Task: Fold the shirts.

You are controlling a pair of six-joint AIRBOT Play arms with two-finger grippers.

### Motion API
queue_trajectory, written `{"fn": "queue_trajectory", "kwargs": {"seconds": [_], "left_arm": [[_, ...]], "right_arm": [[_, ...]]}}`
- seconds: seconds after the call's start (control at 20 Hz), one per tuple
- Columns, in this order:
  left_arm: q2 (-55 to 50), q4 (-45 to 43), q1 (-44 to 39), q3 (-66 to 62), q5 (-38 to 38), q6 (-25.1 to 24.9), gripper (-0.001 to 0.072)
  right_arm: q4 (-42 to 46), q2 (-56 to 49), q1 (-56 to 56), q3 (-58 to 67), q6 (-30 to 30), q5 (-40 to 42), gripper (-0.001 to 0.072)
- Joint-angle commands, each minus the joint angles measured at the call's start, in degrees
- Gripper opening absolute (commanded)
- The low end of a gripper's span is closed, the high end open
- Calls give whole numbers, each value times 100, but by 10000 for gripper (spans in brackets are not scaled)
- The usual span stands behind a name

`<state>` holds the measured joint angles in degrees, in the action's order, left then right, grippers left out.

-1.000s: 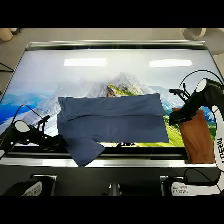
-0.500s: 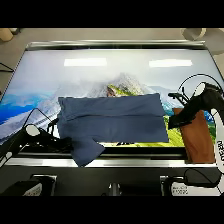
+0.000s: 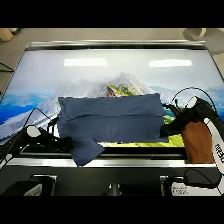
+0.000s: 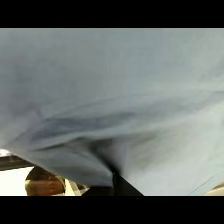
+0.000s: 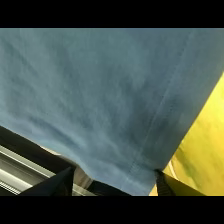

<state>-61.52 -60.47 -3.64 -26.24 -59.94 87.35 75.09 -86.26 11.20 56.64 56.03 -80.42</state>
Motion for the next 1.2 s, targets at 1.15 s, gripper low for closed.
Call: {"fn": "queue_trajectory", "kwargs": {"seconds": [1.15], "left_arm": [[415, 26, -2, -50, -59, 9, 27]], "right_arm": [[352, -133, 11, 68, 79, -348, 549]]}}
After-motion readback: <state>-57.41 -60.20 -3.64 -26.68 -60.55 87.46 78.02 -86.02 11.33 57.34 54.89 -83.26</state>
